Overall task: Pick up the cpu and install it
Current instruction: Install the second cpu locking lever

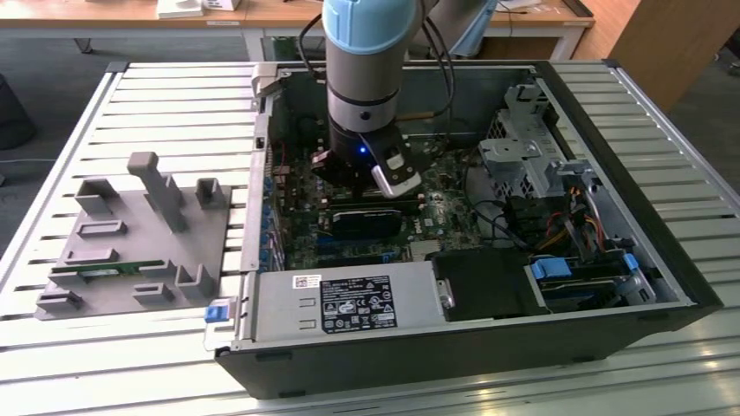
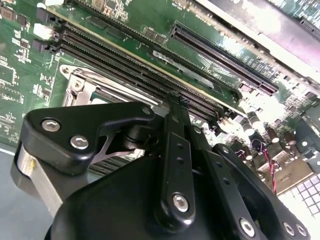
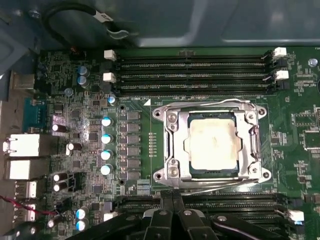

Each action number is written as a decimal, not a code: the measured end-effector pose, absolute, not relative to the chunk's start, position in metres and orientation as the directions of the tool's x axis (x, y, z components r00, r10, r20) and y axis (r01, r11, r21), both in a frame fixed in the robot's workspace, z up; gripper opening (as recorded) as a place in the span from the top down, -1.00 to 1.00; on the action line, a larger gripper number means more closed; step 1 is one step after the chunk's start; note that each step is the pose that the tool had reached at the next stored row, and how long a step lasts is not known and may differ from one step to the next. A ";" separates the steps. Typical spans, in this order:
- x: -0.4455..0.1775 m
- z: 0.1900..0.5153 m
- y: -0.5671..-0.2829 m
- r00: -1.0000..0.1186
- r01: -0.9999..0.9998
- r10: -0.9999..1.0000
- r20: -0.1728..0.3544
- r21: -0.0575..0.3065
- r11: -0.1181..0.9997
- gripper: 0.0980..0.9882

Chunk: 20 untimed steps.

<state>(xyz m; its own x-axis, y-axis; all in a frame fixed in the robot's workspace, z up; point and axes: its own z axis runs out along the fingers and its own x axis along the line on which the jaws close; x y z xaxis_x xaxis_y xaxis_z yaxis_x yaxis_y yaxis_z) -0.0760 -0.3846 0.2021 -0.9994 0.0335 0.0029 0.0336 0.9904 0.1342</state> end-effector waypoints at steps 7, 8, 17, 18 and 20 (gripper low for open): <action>-0.077 0.200 -0.384 -0.999 0.034 0.033 0.003 0.148 0.988 0.98; -0.078 0.200 -0.384 -0.999 0.034 0.034 0.003 0.149 0.988 0.98; -0.081 0.198 -0.382 -0.999 0.033 0.033 0.004 0.161 0.986 0.98; -0.082 0.198 -0.382 -0.999 0.034 0.033 0.004 0.163 0.986 0.98; -0.082 0.197 -0.381 -0.999 0.034 0.033 0.004 0.167 0.985 0.98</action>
<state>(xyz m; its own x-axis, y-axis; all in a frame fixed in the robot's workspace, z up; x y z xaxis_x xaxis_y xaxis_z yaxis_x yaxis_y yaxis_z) -0.0818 -0.3811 0.1972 -0.9994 0.0334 0.0038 0.0335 0.9853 0.1675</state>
